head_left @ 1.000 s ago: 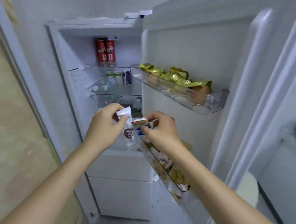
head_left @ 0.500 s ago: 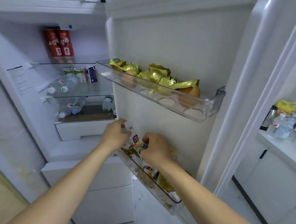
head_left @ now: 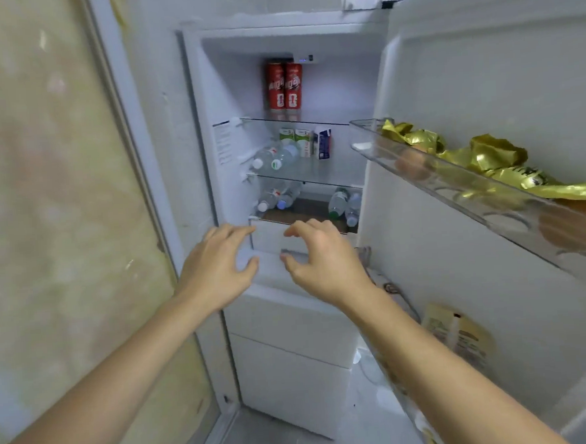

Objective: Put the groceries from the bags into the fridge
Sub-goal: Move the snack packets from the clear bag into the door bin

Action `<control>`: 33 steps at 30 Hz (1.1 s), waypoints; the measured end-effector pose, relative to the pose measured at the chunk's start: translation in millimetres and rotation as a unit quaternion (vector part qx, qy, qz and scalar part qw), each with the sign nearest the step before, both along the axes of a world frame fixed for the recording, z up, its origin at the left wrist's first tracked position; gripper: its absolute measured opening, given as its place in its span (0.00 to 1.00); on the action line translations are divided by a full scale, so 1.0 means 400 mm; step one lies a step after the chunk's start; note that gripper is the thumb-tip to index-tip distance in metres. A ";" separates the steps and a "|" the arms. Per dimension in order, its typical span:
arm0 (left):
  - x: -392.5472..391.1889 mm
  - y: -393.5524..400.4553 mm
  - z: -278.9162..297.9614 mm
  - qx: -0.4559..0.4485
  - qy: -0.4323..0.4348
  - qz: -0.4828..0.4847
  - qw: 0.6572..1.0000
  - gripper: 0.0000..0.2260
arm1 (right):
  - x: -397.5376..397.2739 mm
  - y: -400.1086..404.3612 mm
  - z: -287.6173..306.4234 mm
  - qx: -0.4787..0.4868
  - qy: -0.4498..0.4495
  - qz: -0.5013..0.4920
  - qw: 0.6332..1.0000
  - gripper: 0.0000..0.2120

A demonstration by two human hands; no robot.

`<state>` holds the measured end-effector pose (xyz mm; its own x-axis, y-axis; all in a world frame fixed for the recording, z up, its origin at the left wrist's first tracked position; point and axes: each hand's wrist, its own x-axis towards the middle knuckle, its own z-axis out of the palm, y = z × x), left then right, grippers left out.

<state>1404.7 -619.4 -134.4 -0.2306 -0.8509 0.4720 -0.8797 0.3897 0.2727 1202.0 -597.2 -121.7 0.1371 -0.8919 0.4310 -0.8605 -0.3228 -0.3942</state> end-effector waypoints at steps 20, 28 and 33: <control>0.879 1.502 -0.109 -0.043 0.034 0.570 0.820 0.20 | 1.161 0.882 -0.161 -0.033 -0.042 0.614 0.788 0.17; 0.916 2.052 -0.337 0.023 0.145 0.748 0.647 0.14 | 1.453 1.345 -0.366 0.053 0.015 0.779 0.625 0.14; 0.920 2.192 -0.545 0.037 0.214 0.801 0.557 0.08 | 1.611 1.533 -0.566 0.106 0.100 0.833 0.533 0.12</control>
